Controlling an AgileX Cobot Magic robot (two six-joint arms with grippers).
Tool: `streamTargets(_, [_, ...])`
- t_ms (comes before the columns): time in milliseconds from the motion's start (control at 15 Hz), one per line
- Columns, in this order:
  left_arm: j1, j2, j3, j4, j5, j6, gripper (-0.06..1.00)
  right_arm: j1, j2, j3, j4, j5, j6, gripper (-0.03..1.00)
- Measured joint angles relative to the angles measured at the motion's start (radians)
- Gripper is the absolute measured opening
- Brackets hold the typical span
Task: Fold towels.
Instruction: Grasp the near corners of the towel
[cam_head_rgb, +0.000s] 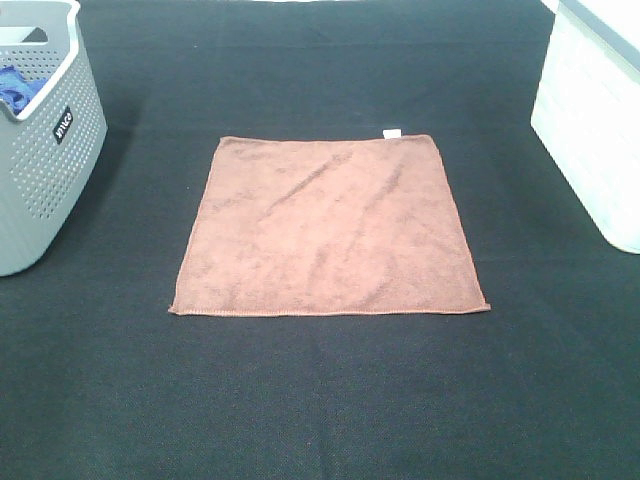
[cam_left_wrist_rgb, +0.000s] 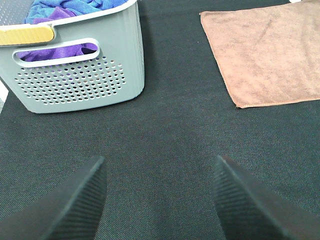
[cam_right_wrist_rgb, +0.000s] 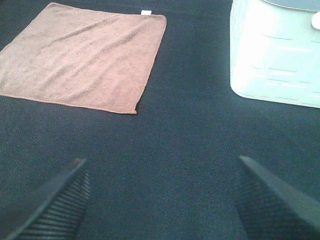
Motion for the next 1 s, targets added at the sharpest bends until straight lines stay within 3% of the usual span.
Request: streamTargets(1000, [0.000, 0.000, 0.000, 0.000, 0.000, 0.000, 0.60, 0.000, 0.000, 0.000, 0.000, 0.000, 0.000, 0.74])
